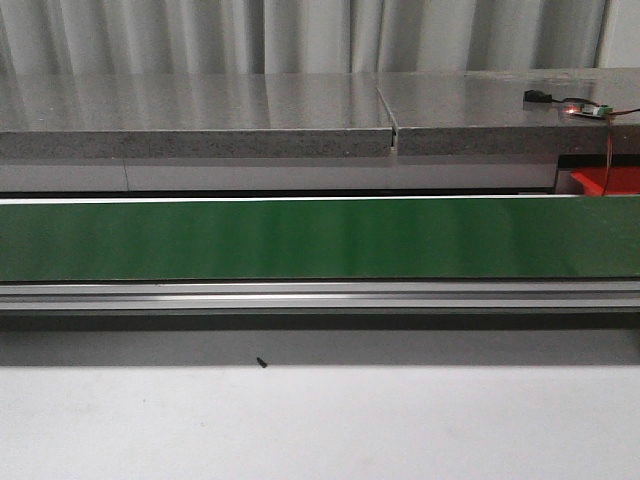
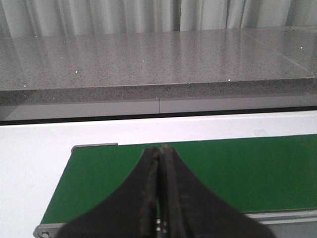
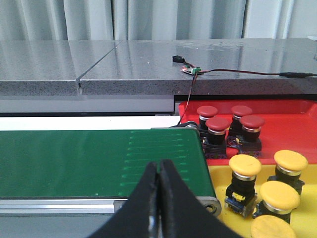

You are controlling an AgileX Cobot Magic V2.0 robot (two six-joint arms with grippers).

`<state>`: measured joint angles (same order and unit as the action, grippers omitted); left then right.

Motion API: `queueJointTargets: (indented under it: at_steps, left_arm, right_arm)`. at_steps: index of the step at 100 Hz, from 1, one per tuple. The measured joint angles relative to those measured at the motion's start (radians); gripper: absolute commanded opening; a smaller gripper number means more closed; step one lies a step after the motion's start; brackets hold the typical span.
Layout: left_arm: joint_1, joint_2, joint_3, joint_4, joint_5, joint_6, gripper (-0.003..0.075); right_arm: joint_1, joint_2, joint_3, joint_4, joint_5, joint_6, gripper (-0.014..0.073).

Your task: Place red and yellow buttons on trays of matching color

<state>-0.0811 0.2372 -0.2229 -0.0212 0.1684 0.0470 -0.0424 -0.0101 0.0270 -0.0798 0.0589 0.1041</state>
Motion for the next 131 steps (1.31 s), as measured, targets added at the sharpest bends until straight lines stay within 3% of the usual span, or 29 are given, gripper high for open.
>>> queueJointTargets:
  at_steps: [33,48,131]
  left_arm:
    - [0.000,-0.241,0.223,0.001,-0.049,0.000,-0.0019]
    - [0.000,-0.243,0.224,-0.001,-0.116,0.000,-0.0019]
    - [0.006,-0.243,0.224,-0.001,-0.129,-0.001,-0.0019]
  right_arm:
    - [0.000,0.000,0.000,0.000,0.001,0.000,-0.0067]
    - [0.000,0.000,0.000,0.000,0.003,0.000,-0.0067]
    - [0.000,0.000,0.000,0.000,0.003,0.000,-0.0067]
